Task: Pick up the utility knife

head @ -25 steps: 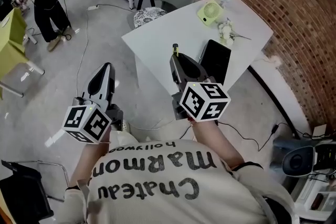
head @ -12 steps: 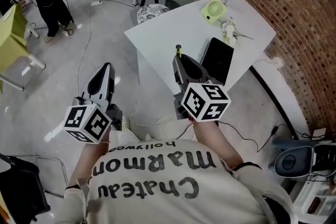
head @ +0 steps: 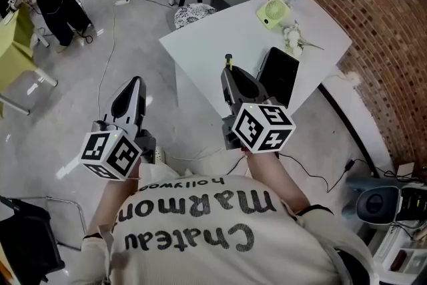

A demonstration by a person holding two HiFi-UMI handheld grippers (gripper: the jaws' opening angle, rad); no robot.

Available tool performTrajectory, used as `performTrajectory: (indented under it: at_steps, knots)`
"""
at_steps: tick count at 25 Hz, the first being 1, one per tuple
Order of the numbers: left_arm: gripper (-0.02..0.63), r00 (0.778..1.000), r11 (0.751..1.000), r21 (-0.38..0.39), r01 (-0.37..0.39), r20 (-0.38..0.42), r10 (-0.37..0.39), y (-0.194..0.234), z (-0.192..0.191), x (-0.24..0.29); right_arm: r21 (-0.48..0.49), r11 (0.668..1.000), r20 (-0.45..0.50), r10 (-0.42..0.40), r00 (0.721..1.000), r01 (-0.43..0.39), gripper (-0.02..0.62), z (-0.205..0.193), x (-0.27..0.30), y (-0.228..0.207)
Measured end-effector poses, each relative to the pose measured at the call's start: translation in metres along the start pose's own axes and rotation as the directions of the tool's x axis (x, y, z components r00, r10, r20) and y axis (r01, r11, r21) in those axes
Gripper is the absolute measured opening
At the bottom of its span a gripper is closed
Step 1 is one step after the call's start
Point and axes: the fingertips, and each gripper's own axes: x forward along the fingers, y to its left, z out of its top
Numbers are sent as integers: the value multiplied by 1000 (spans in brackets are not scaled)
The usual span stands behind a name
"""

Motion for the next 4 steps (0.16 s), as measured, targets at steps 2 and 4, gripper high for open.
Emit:
performTrajectory:
  at_steps: [2, 4]
  knots:
    - [2, 1000, 1000, 4, 4, -3, -4, -2, 2, 3, -1, 1000, 1, -5, 1000, 5, 64, 5, 1, -2]
    - [2, 1000, 1000, 3, 5, -5, -5, -3, 4, 6, -4, 1000, -3, -9, 1000, 9, 64, 8, 2, -3]
